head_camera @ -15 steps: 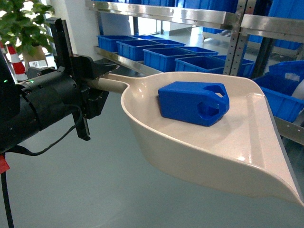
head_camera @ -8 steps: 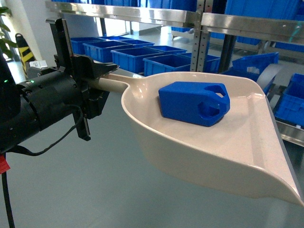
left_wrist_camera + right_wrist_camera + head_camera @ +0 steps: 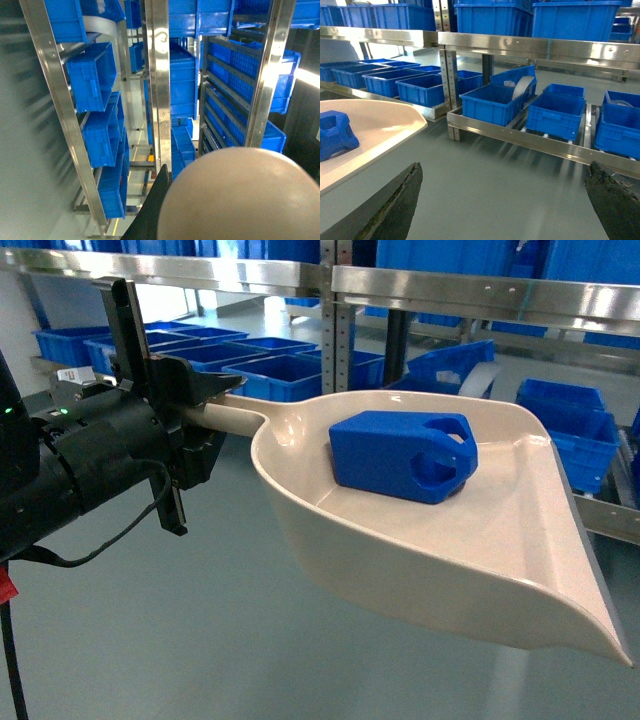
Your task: Place part in tray to right shelf
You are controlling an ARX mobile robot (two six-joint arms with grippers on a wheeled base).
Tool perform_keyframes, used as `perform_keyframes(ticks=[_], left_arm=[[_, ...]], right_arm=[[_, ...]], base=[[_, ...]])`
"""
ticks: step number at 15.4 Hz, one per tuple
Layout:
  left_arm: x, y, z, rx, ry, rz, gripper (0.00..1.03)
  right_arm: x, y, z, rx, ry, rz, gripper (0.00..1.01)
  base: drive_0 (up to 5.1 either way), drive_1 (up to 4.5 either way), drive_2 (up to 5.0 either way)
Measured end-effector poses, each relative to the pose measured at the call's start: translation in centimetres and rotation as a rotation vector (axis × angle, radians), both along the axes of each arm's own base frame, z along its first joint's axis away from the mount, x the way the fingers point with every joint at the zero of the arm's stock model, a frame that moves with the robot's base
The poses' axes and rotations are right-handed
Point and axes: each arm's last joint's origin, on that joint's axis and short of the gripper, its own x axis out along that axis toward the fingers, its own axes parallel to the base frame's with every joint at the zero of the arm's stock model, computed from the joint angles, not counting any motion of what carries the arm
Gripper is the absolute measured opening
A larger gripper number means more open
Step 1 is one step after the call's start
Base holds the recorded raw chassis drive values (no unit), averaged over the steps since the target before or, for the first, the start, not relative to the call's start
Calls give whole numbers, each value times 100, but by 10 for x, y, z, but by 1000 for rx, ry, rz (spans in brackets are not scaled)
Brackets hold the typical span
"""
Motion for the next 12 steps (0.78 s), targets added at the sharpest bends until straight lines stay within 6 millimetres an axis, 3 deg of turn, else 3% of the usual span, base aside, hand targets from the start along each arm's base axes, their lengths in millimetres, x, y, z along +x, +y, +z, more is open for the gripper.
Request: perform_keyframes(ticks=[12], left_arm=[[0, -2, 0, 0, 0, -11, 13]], right_arm=[[0, 0, 0, 0, 0, 0, 98]], base=[[-162, -162, -162]])
